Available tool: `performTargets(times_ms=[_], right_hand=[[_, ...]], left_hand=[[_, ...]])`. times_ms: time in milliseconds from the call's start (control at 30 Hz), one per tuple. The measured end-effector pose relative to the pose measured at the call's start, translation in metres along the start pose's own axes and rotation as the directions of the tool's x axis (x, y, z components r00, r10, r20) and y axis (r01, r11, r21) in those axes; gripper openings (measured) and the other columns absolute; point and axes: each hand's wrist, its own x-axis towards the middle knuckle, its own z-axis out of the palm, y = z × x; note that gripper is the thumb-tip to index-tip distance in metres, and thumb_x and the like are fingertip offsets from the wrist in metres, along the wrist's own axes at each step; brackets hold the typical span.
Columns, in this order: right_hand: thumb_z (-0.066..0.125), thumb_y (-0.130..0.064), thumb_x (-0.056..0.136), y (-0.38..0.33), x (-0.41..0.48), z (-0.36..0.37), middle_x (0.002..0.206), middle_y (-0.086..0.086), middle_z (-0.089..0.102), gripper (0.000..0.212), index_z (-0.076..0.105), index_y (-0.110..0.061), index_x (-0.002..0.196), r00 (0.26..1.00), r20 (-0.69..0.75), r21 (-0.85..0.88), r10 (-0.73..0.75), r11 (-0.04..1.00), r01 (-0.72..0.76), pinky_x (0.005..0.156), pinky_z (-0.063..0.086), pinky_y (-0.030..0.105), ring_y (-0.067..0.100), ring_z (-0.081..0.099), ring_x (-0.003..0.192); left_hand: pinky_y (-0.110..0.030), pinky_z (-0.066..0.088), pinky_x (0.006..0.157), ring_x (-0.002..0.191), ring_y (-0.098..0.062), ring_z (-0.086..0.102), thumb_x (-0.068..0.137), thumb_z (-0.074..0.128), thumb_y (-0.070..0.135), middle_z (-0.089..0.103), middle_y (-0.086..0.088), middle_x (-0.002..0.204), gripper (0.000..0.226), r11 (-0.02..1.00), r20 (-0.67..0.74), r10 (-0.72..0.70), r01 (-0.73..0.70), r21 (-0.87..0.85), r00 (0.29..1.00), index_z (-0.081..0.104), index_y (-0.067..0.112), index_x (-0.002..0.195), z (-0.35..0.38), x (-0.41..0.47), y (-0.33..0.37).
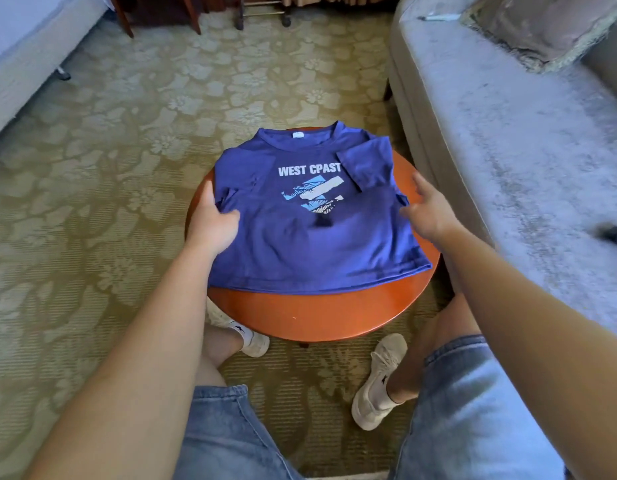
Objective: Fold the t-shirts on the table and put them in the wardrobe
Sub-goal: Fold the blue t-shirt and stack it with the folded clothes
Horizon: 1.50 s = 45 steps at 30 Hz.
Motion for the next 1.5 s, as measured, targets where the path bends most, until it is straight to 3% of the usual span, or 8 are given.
performTargets(times_ms=[167,333,600,700,867,1033,1233,1500], right_hand=[[0.063,-0.014,0.086,0.044,-0.012,0.015,0.126,0.022,0.054,0.041,0.055,-0.004,0.124,0.990,-0.115,-0.355,0.078,0.928,-0.114,0.096,0.041,0.038,0.041,0.054,0.113],[0.064,-0.009,0.079,0.051,-0.019,0.014,0.107,0.016,0.062,0.026,0.055,-0.005,0.103,0.973,-0.120,-0.365,0.198,0.903,-0.228,0.072,0.040,0.031,0.032,0.056,0.090],[0.070,-0.002,0.077,0.057,-0.040,0.008,0.065,0.008,0.043,0.029,0.046,-0.010,0.062,0.952,-0.035,0.010,0.303,0.953,-0.303,0.062,0.036,0.035,0.023,0.044,0.066],[0.067,0.000,0.083,0.060,-0.048,0.006,0.071,0.009,0.047,0.025,0.049,-0.008,0.067,0.943,0.017,0.192,0.333,0.924,-0.330,0.059,0.045,0.032,0.024,0.048,0.065],[0.064,0.000,0.086,0.054,-0.060,0.003,0.080,0.009,0.059,0.020,0.055,-0.012,0.074,0.953,-0.061,0.272,0.295,0.924,-0.269,0.056,0.049,0.030,0.020,0.058,0.069],[0.065,-0.001,0.086,0.050,-0.071,0.004,0.083,-0.006,0.050,0.031,0.054,-0.015,0.111,0.959,-0.171,0.279,0.227,0.944,-0.174,0.076,0.054,0.043,0.021,0.059,0.076],[0.054,0.009,0.090,0.038,-0.090,0.003,0.083,0.005,0.058,0.028,0.060,-0.014,0.076,0.986,-0.140,0.406,0.092,0.914,-0.028,0.053,0.054,0.018,0.015,0.058,0.071],[0.043,0.024,0.081,0.016,-0.116,-0.007,0.095,0.015,0.067,0.043,0.068,-0.009,0.093,0.999,0.006,0.588,-0.050,0.808,0.037,0.078,0.059,0.027,0.023,0.066,0.085]], left_hand=[[-0.041,0.026,0.113,0.141,-0.036,0.028,0.091,0.059,0.020,0.033,-0.018,0.152,0.073,0.917,-0.154,-0.077,0.130,0.377,0.985,0.023,0.015,0.153,0.010,-0.022,-0.052],[-0.043,0.029,0.112,0.140,-0.034,0.031,0.092,0.064,0.031,0.031,-0.015,0.153,0.076,0.934,-0.212,-0.166,0.222,0.281,0.963,0.022,0.017,0.154,0.005,-0.027,-0.055],[-0.040,0.037,0.106,0.133,-0.035,0.044,0.092,0.062,0.019,0.042,-0.012,0.149,0.064,0.937,-0.169,-0.179,0.220,0.271,0.969,0.033,0.011,0.149,0.003,-0.032,-0.060],[-0.040,0.045,0.102,0.126,-0.032,0.051,0.085,0.069,0.016,0.047,-0.006,0.144,0.069,0.966,-0.148,-0.229,0.243,0.084,0.962,0.037,0.013,0.147,-0.003,-0.034,-0.064],[-0.028,0.051,0.061,0.080,-0.020,0.059,0.092,0.066,0.029,0.049,-0.005,0.134,0.067,0.865,-0.065,-0.371,0.319,-0.388,0.927,0.032,0.019,0.149,-0.012,-0.042,-0.069],[-0.029,0.052,0.073,0.090,-0.018,0.059,0.093,0.059,0.004,0.050,-0.005,0.118,0.050,0.901,-0.186,-0.210,0.116,-0.419,0.960,0.044,0.024,0.137,-0.017,-0.058,-0.070],[-0.017,0.053,0.060,0.079,-0.013,0.062,0.090,0.061,0.000,0.062,-0.003,0.096,0.024,0.926,-0.047,0.010,-0.027,-0.377,0.999,0.068,0.021,0.082,-0.024,-0.077,-0.057],[-0.023,0.056,0.085,0.078,-0.011,0.071,0.084,0.050,-0.024,0.066,-0.005,0.098,0.049,0.805,0.223,0.118,0.038,-0.592,0.968,0.058,0.007,0.121,-0.028,-0.113,-0.020]])
